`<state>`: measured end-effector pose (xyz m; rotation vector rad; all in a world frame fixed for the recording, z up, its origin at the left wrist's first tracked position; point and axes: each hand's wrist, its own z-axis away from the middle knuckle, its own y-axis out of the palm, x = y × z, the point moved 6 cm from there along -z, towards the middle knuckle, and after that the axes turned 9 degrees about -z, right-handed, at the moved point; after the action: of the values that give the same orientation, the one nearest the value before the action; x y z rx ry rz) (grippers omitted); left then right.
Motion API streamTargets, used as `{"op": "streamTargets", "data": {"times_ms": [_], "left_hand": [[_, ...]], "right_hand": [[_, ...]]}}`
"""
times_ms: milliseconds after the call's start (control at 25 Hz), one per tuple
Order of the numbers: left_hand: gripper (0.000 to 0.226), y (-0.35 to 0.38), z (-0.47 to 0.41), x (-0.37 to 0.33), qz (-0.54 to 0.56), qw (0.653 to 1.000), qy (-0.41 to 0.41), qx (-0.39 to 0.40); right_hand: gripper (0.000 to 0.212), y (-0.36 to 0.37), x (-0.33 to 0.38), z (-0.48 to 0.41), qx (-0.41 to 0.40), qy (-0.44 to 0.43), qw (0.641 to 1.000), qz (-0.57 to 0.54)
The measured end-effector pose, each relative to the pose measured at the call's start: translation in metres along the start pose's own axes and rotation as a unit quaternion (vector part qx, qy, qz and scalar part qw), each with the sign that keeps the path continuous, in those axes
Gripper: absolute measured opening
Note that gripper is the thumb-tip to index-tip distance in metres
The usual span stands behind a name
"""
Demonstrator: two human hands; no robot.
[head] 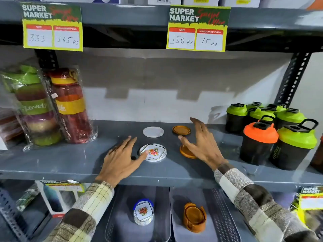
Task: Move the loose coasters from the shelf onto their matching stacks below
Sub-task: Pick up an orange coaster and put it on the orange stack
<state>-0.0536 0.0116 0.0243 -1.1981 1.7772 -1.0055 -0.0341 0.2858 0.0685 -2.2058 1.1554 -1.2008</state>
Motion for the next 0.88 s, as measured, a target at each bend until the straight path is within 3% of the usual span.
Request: {"op": "streamTargets", "data": {"times_ms": [200, 480, 640, 880], "left_hand": [[0.135, 0.019, -0.002, 0.005, -0.019, 0.994, -0.013, 0.109], [0.135, 0.029, -0.004, 0.009, -0.048, 0.989, -0.002, 0.140], [0.137, 0.028, -0.006, 0.010, -0.041, 0.990, -0.009, 0.134], [0.141, 0.029, -0.007, 0.012, -0.031, 0.991, -0.009, 0.130]], "right_hand": [[0.096, 0.013, -0.036, 0.014, 0.093, 0.101, 0.990, 0.033], [0.093, 0.016, -0.047, 0.017, 0.132, 0.109, 0.985, 0.002], [0.104, 0.017, -0.046, 0.013, 0.121, 0.095, 0.987, -0.053], [0.111, 0.000, -0.013, 0.014, 0.025, -0.001, 0.997, -0.079]]}}
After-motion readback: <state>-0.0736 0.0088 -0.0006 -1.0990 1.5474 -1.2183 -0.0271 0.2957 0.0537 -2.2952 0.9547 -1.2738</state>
